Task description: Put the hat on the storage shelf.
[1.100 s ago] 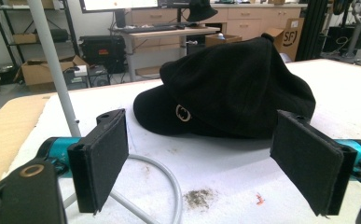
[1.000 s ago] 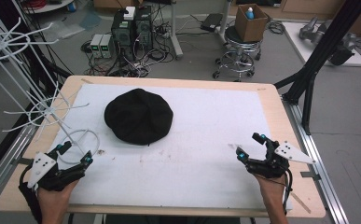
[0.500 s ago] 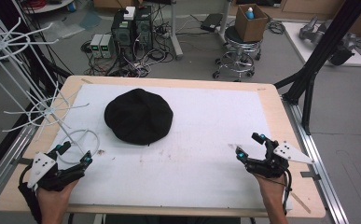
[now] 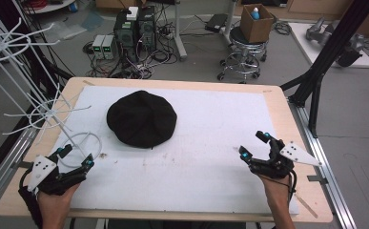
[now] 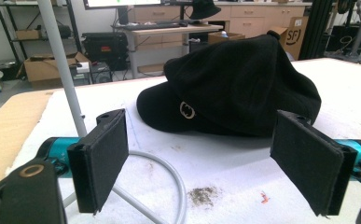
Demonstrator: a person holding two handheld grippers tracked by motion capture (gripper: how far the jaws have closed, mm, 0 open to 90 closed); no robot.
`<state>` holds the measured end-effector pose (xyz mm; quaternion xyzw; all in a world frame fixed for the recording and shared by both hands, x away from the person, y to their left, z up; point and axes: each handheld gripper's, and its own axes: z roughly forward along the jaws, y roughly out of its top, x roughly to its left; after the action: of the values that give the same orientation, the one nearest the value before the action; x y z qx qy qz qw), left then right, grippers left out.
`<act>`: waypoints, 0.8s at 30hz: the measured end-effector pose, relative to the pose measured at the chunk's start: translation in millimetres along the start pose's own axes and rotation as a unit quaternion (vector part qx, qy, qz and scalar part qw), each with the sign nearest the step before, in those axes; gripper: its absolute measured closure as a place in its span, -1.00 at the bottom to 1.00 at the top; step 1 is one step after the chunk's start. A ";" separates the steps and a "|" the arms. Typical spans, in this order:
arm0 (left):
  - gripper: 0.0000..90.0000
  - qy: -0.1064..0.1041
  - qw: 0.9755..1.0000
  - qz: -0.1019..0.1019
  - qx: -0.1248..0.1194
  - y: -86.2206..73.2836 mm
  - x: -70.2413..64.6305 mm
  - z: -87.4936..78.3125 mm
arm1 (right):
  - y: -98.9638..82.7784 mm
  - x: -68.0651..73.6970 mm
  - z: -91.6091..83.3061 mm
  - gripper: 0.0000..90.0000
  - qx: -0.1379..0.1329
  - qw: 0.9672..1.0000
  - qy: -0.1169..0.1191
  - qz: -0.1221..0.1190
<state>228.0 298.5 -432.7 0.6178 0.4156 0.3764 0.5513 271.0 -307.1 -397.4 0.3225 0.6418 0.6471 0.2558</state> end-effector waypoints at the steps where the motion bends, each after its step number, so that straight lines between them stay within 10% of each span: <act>1: -0.57 0.000 1.000 0.000 0.000 0.0 0.0 0.0 | 3.7 1.2 3.3 -0.73 0.000 1.000 0.005 0.002; 19: -0.57 -0.001 1.000 -0.001 -0.001 0.0 1.6 0.0 | 71.5 39.0 127.3 -0.72 0.038 0.991 0.073 -0.107; 24: -0.57 -0.001 1.000 -0.002 -0.003 -0.2 1.9 -0.1 | 83.4 40.1 160.0 -0.72 0.057 0.992 0.072 -0.081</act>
<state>228.6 300.3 -432.8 0.6152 0.4154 0.3759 0.5547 370.7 -174.4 -315.9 0.2359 0.7185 0.6081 0.2418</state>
